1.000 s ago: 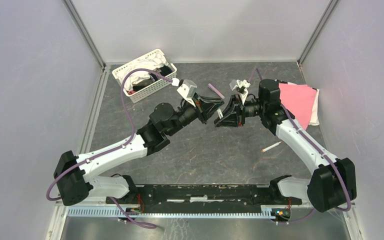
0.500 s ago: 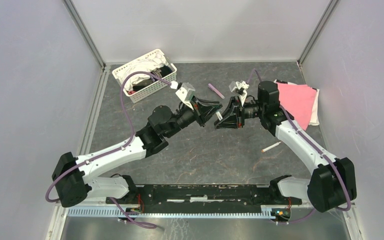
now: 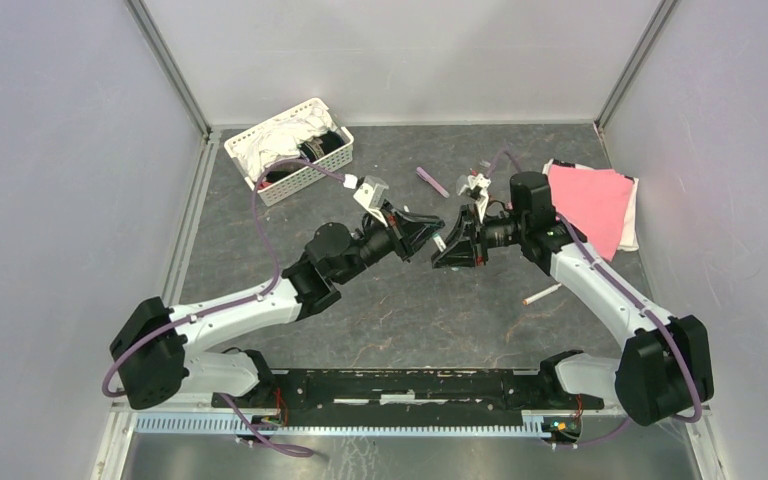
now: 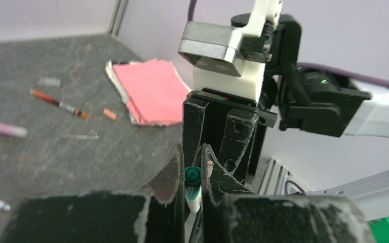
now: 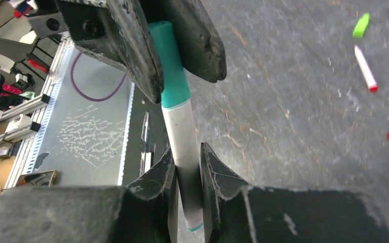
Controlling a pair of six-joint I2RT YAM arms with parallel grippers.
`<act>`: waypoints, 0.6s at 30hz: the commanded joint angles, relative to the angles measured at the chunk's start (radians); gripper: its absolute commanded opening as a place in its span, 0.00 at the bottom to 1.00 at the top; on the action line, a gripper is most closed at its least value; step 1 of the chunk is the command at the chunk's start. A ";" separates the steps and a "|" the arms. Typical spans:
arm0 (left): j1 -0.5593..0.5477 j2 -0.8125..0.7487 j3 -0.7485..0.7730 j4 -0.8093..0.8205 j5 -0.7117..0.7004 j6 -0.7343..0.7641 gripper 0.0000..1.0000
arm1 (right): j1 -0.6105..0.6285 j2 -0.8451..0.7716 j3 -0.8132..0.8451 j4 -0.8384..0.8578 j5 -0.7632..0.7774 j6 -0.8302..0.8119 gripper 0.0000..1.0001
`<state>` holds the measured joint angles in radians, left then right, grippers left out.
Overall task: Insert the pens into the pen caps
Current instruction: Press the pen cap onto the pen.
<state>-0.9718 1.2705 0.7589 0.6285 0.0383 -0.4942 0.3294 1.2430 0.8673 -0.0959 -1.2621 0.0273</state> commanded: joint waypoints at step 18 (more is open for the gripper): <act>-0.233 0.125 -0.178 -0.489 0.577 -0.209 0.02 | -0.010 -0.060 0.076 0.372 0.298 0.075 0.00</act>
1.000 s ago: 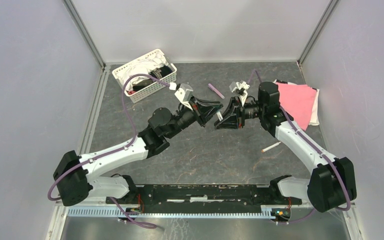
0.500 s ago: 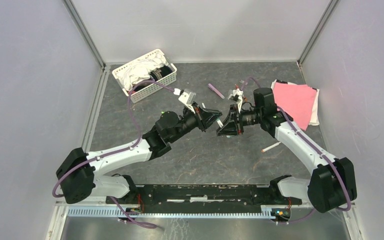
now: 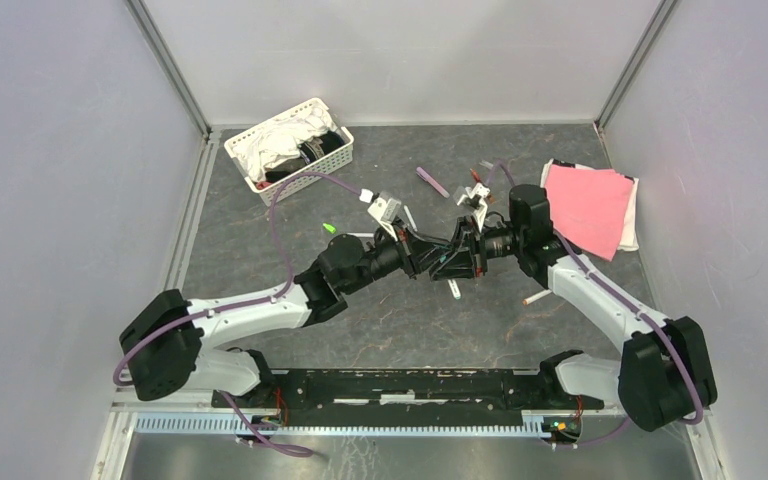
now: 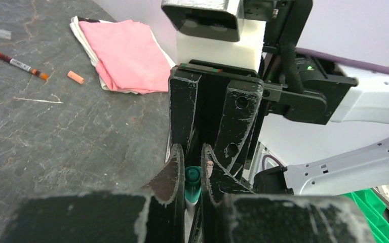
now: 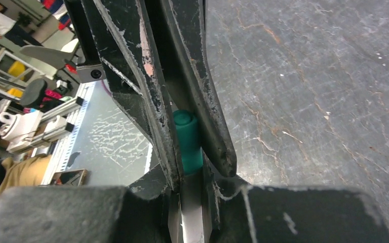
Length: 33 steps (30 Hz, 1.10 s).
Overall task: Insert the pens into the pen caps
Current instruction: Press the pen cap onto the pen.
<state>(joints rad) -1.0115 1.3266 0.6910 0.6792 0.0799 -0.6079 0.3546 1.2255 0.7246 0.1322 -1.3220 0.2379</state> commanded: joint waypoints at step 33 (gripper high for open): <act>-0.063 -0.244 0.053 -0.523 -0.076 -0.099 0.73 | -0.002 -0.055 0.024 0.221 0.218 -0.175 0.00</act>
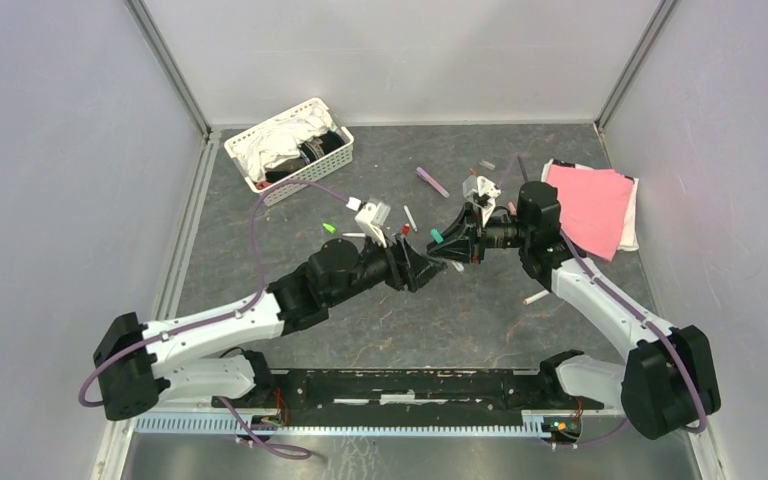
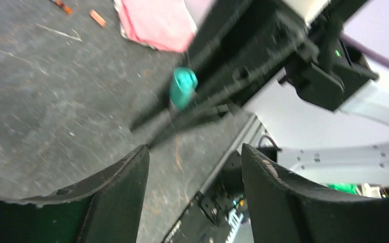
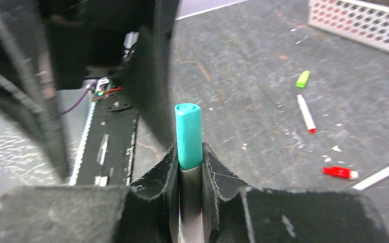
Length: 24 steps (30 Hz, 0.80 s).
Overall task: Insert the pens into the pen caps
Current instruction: Press the pen cap onto the pen.
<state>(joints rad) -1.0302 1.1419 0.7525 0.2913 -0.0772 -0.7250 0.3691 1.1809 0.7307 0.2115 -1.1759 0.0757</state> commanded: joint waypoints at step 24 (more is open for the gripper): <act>-0.046 -0.004 -0.213 0.596 0.084 0.315 0.83 | -0.017 0.019 -0.065 0.771 0.157 0.799 0.00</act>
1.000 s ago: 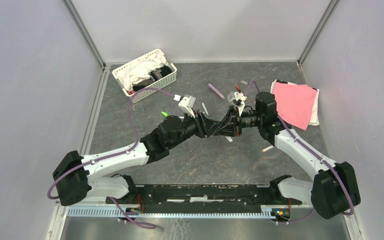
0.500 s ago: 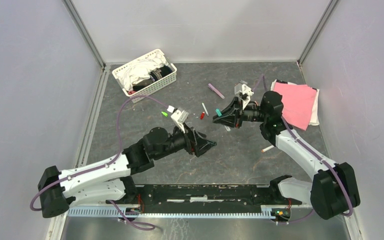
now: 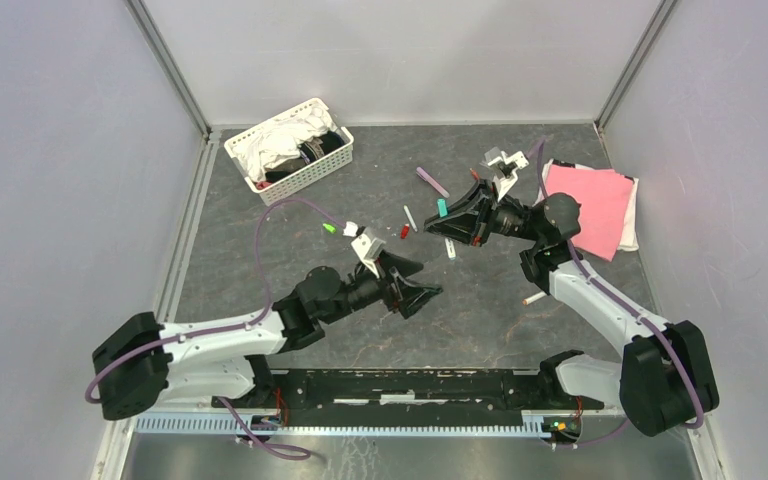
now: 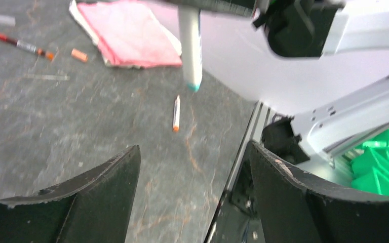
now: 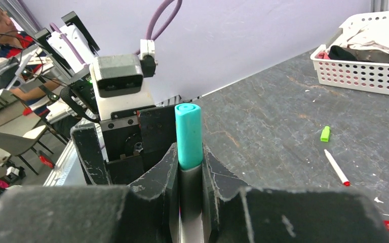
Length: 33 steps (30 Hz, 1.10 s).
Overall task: Insert the pens into the pen caps
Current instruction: Press the pen cap onto the pen.
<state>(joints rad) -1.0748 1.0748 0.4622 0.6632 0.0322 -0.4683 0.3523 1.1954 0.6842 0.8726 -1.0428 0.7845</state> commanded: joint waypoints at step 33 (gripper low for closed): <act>0.011 0.241 0.203 0.285 -0.101 0.010 0.02 | 0.004 -0.020 -0.049 0.060 -0.020 -0.011 0.32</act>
<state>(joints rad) -1.0725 1.3514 0.6571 0.8948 -0.0338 -0.4770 0.3515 1.1934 0.6460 0.9627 -1.0382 0.8356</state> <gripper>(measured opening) 0.082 0.286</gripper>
